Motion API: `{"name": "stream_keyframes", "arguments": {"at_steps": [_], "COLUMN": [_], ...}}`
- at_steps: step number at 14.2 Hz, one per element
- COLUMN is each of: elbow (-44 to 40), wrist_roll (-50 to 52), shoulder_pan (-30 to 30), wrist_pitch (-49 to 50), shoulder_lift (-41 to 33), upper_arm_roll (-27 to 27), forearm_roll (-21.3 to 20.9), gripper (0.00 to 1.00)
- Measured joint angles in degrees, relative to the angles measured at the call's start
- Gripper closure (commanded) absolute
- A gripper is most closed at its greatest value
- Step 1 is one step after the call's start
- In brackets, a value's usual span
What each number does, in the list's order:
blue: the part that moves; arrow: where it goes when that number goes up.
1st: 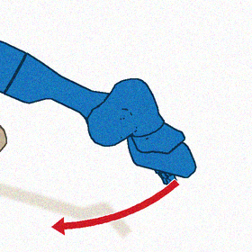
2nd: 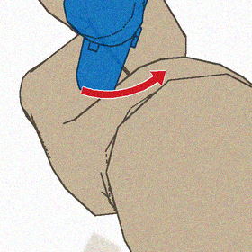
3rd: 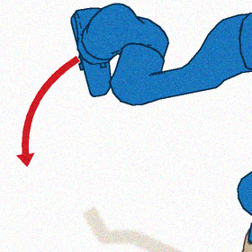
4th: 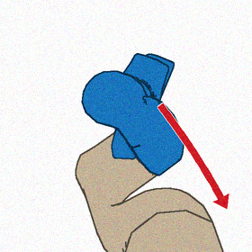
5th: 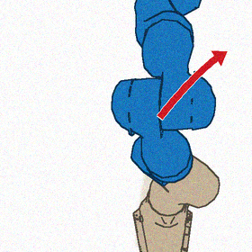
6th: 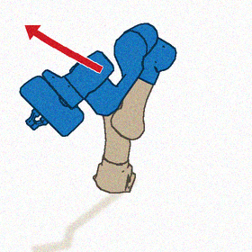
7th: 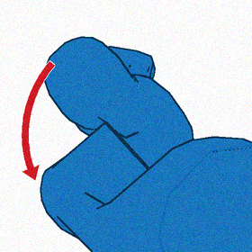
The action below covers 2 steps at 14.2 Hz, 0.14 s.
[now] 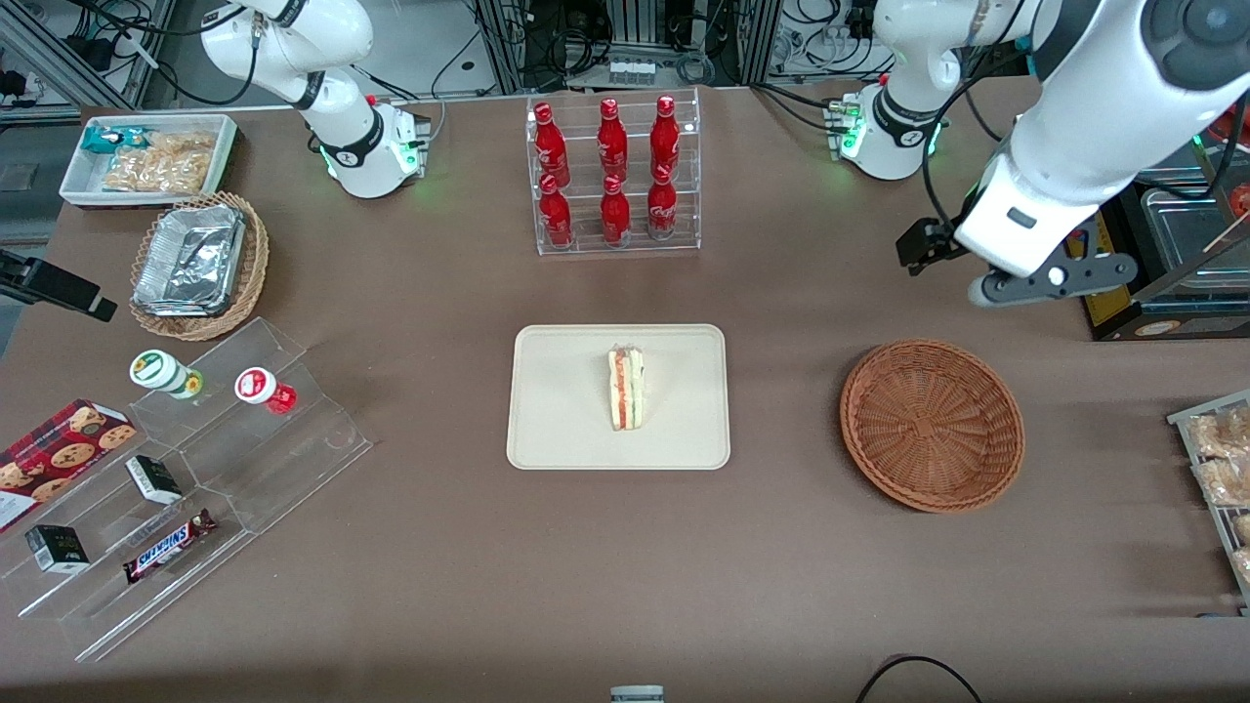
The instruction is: Place sandwich from basket to tray
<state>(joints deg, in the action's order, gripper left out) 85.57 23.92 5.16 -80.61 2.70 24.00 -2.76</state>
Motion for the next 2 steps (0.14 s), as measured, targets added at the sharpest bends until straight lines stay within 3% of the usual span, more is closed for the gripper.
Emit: {"name": "stream_keyframes", "arguments": {"at_steps": [2], "elbow": [0.2], "wrist_roll": [-1.0], "shoulder_pan": [3.1], "wrist_pitch": [0.0], "shoulder_lift": [-1.3], "upper_arm_roll": [2.3], "forearm_roll": [0.0], "gripper": [0.00]}}
